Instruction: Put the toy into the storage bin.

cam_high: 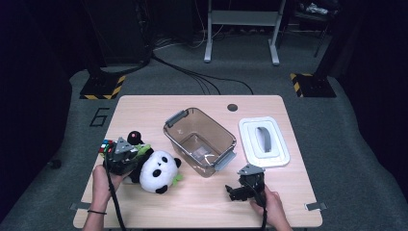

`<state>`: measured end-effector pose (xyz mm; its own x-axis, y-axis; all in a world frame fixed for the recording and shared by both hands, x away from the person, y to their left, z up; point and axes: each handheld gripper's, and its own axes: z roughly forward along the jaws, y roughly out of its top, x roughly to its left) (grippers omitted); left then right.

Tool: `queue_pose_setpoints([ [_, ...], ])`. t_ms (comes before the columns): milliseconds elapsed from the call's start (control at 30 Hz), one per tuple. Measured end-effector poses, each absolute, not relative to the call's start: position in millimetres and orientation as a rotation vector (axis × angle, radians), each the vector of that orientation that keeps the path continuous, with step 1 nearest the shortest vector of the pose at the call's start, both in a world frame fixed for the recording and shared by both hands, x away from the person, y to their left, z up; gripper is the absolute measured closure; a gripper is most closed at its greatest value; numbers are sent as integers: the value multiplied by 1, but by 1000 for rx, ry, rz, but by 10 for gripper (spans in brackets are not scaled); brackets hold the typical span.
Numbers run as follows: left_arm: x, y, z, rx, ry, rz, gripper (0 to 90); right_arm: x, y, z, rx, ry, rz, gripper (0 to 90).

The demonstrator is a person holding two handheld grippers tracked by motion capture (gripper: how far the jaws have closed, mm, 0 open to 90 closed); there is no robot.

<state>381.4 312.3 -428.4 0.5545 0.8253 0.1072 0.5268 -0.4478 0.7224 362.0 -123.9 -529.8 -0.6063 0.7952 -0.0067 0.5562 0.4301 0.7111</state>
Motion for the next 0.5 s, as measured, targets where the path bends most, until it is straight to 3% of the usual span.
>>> queue_pose_setpoints([
  [500,369,323,-411,2087,1007,582,761,362,-124,-530,1157,2347,981,0],
])
